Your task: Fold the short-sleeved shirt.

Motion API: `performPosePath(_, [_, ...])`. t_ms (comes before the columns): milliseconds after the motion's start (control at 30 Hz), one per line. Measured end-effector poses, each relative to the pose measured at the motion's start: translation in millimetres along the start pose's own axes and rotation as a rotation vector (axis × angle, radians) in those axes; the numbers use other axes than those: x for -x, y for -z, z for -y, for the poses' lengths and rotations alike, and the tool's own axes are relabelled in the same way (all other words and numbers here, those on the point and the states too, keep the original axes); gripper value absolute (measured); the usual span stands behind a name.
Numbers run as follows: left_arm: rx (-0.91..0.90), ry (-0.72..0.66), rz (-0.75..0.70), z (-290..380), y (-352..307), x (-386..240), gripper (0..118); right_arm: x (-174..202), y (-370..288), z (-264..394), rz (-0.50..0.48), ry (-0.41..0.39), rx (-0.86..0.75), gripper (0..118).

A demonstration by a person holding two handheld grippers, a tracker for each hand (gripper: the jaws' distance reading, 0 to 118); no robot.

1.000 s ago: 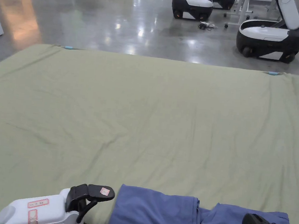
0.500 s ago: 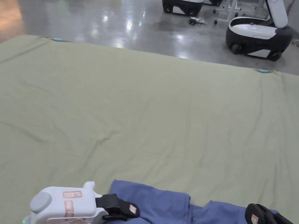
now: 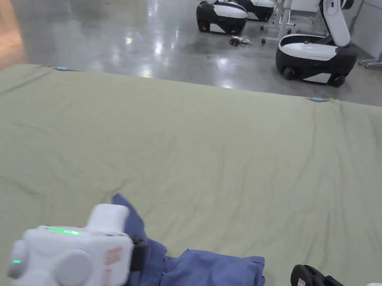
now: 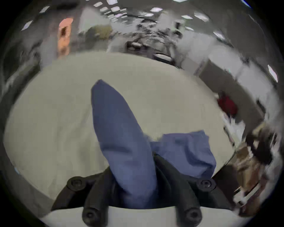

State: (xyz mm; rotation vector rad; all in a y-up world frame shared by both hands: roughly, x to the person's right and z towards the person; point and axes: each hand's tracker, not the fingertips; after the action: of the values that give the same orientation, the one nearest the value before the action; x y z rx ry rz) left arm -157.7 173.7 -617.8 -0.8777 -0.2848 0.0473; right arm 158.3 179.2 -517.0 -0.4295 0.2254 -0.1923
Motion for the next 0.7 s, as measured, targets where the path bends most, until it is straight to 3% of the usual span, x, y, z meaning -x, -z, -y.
performPosePath(100, [0.054,0.251,-0.026,7,43,-74,13,-11,-10,2,0.022,-0.001,-0.015,15])
performPosePath(167, [0.13,0.431,-0.123,26,78,-125,13,-20,-16,6,0.03,0.009,-0.024,15])
performPosePath(267, [0.19,0.618,-0.219,57,123,-160,15,-29,-22,12,0.036,0.033,-0.003,15])
performPosePath(333, [0.12,0.676,-0.339,66,127,-164,18,-32,-25,18,0.03,0.041,0.003,15])
performPosePath(400, [0.086,0.577,-0.29,58,117,-155,35,-32,-27,21,0.031,0.028,0.008,15])
performPosePath(500, [-0.06,0.269,0.025,33,77,-111,85,-32,-26,22,0.005,0.023,0.015,15])
performPosePath(633, [-0.08,-0.09,0.286,14,25,-57,86,-32,-20,23,-0.013,0.023,0.022,15])
performPosePath(700, [-0.151,-0.341,0.375,21,19,-25,86,-33,-17,24,-0.016,0.032,0.025,15])
